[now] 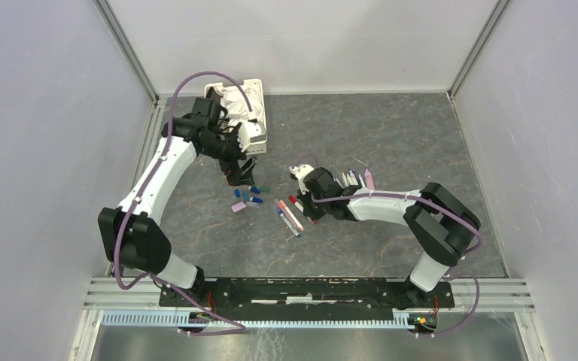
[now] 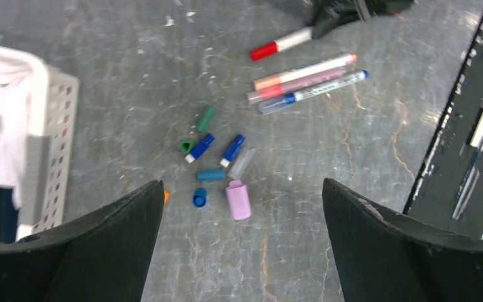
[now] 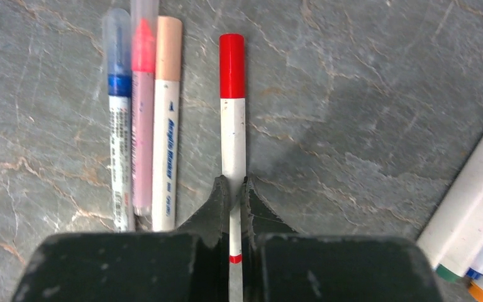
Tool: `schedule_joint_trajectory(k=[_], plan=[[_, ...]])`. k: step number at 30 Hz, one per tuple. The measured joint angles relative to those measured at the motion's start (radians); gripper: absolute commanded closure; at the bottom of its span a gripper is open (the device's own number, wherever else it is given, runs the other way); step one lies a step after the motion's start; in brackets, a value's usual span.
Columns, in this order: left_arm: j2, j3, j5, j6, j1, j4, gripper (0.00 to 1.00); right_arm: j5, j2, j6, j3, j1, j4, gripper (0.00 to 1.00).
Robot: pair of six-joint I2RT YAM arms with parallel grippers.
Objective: Open the pen caps
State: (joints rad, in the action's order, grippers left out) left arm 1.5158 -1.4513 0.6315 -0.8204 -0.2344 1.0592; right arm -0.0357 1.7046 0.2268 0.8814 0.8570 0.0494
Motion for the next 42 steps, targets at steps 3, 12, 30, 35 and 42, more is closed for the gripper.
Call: schedule_joint_trajectory(k=[3,12,30,35,42], plan=[[0.000,0.046,0.036,-0.062,-0.021,0.013,0.00,0.062,-0.031,-0.008,-0.010,-0.040,0.033,1.00],[0.003,0.105,0.086,-0.178,-0.167,0.037,0.00,0.388,-0.159,-0.042,0.003,-0.108,0.069,1.00],[0.080,0.095,0.126,-0.326,-0.273,0.168,0.13,0.782,-0.151,-0.043,0.117,-0.125,0.113,1.00],[0.102,0.029,0.139,-0.328,-0.273,0.229,0.17,0.808,-0.134,-0.026,0.135,-0.125,0.105,1.00],[0.159,0.000,0.142,-0.333,-0.273,0.275,0.17,0.822,-0.134,-0.019,0.135,-0.126,0.117,1.00]])
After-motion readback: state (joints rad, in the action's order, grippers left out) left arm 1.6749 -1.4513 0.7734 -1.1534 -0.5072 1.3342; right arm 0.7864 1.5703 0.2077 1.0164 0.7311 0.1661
